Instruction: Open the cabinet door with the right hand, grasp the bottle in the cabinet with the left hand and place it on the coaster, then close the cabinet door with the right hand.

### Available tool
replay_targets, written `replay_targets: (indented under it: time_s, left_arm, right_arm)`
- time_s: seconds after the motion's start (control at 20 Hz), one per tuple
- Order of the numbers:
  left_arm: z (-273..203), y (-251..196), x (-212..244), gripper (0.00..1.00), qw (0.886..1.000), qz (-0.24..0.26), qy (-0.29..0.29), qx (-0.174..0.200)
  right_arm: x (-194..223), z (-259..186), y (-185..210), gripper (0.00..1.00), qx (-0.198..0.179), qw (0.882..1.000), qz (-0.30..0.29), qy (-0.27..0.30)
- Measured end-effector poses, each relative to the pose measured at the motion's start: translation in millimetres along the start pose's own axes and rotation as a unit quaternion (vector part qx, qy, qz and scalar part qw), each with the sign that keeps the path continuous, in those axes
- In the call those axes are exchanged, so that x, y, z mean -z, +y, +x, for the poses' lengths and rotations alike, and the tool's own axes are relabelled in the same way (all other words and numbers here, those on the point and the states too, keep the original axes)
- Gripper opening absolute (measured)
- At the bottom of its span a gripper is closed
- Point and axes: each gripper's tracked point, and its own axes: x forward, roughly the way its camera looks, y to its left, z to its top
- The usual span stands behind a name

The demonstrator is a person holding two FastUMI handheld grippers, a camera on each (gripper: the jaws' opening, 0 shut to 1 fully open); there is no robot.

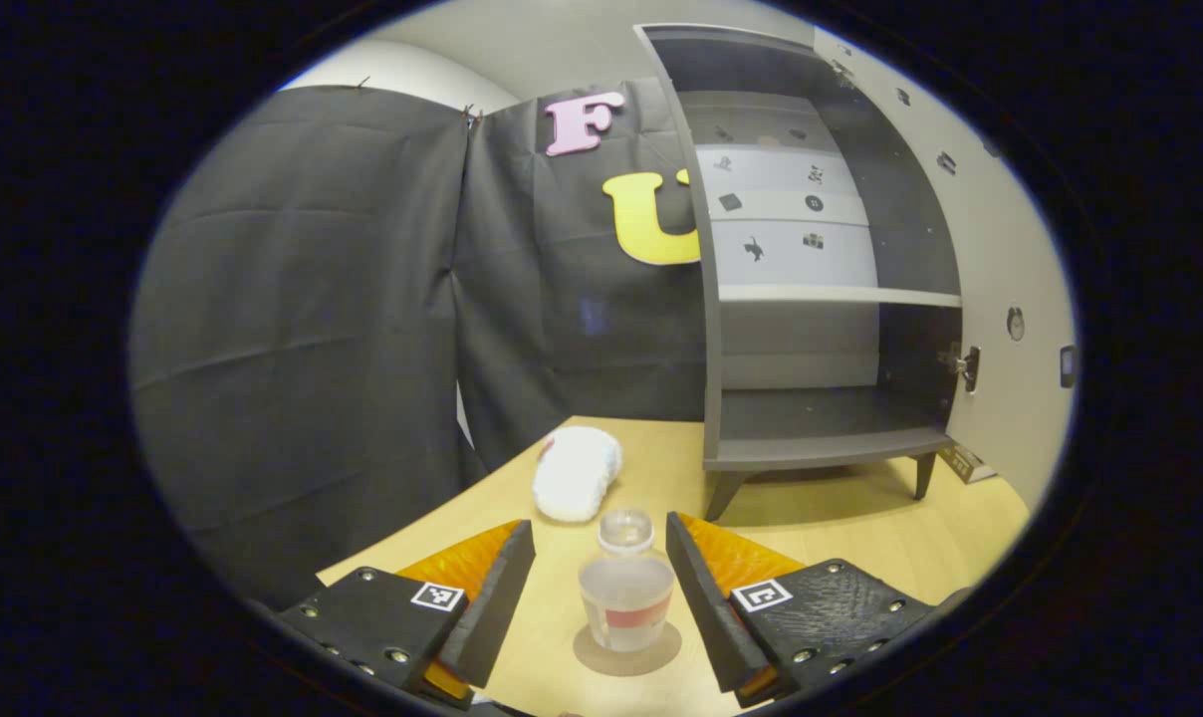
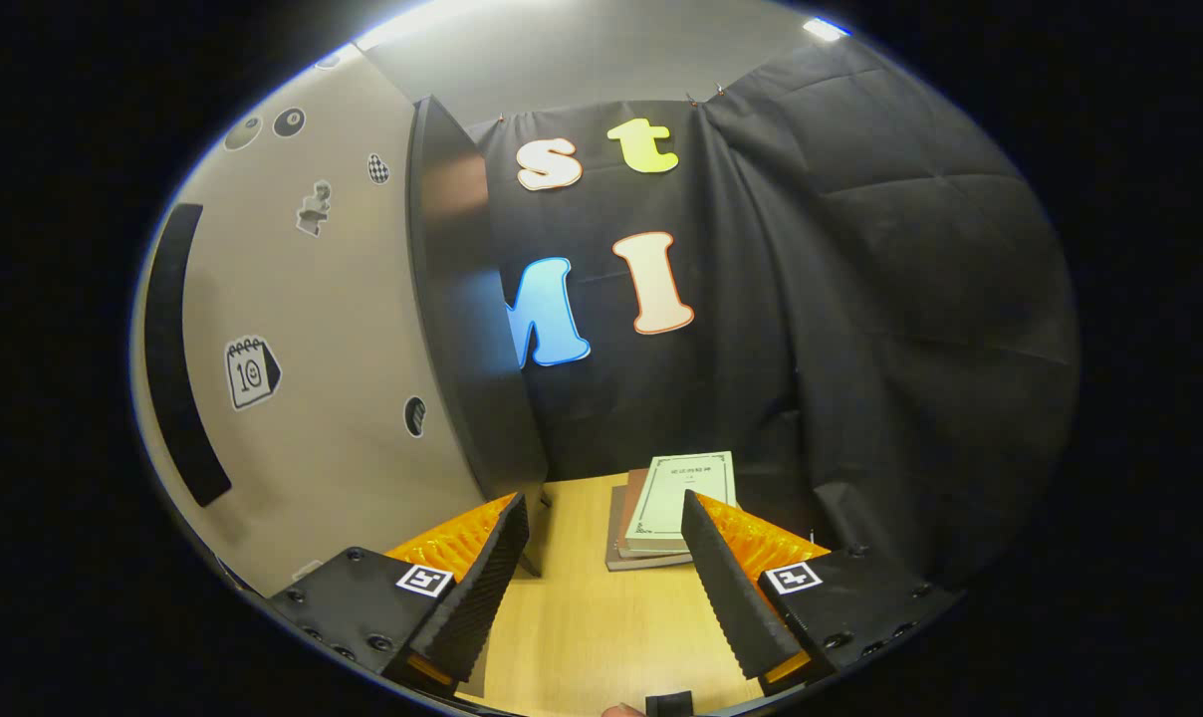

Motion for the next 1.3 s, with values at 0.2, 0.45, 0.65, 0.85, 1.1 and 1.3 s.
replay_targets:
  time_s: [0.2,0.45,0.65,0.85,1.1,1.3]
  left_arm:
    - [-19.7,5.3,-52.8,0.82,1.0,-0.01,-0.03,0.0]
    - [-22.6,11.3,-97.7,0.8,0.998,-0.022,-0.05,0.016]
    - [-15.1,9.9,-122.3,0.8,0.996,-0.026,-0.076,0.048]
    - [-3.4,20.0,-128.2,0.8,0.993,-0.021,-0.084,0.076]
    - [16.6,34.7,-123.0,0.8,0.991,-0.035,-0.079,0.101]
    - [25.1,48.2,-121.9,0.8,0.99,-0.042,-0.077,0.108]
  right_arm:
    - [-20.9,-3.7,20.4,0.98,-0.045,0.999,0.016,-0.015]
    - [-41.1,-12.3,55.7,0.98,-0.085,0.995,-0.037,-0.03]
    - [-37.8,-18.2,87.2,0.98,-0.096,0.992,-0.067,-0.042]
    - [-37.4,-27.1,83.4,0.89,-0.051,0.995,-0.07,-0.043]
    - [-32.1,-28.8,116.7,0.96,-0.047,0.995,-0.082,-0.041]
    - [-23.9,-23.8,162.2,0.96,-0.085,0.992,-0.09,-0.034]
